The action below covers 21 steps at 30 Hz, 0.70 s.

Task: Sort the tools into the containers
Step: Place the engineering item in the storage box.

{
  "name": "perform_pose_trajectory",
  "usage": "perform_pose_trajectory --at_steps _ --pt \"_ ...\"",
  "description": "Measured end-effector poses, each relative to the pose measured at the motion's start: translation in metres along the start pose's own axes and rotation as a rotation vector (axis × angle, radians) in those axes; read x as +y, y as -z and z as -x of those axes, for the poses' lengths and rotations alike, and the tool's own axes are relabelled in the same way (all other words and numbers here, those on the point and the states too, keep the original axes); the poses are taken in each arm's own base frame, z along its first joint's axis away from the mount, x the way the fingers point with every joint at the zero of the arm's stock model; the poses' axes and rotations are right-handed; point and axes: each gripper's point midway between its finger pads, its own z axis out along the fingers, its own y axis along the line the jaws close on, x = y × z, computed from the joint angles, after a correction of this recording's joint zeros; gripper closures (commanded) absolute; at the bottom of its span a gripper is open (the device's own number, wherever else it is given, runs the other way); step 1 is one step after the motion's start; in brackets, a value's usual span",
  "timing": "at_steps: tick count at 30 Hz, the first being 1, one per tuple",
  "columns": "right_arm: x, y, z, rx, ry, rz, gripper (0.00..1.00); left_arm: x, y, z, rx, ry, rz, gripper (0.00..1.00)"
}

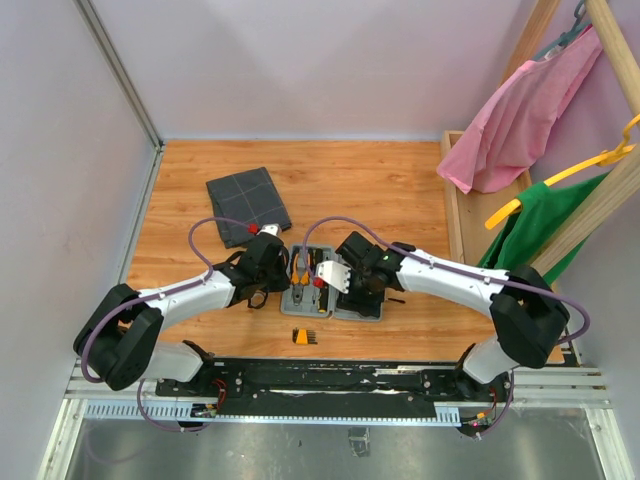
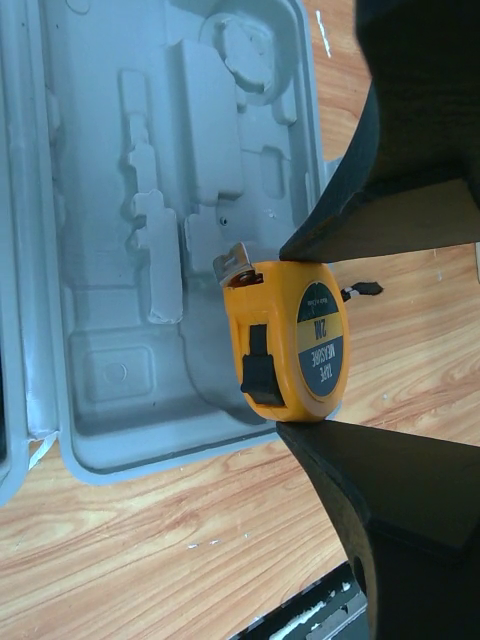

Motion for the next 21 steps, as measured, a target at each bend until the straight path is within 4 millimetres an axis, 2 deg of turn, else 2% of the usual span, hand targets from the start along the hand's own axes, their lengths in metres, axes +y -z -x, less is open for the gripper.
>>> perform_pose_trajectory --at_steps 9,13,16,21 --pt "0.0021 -0.0085 -0.0008 0.037 -0.012 0.023 0.74 0.0 0.0 0.0 0.0 0.0 0.0 0.91" --pt "0.0045 -0.0095 -0.0015 0.054 -0.007 0.032 0.65 0.0 0.0 0.0 0.0 0.0 0.0 0.91" --pt "0.0048 -0.0095 -0.0015 0.058 -0.007 0.034 0.55 0.0 0.0 0.0 0.0 0.0 0.0 0.91" --pt "0.0051 -0.0094 -0.0017 0.061 -0.005 0.033 0.48 -0.0001 0.0 -0.0001 0.0 -0.001 0.0 0.91"
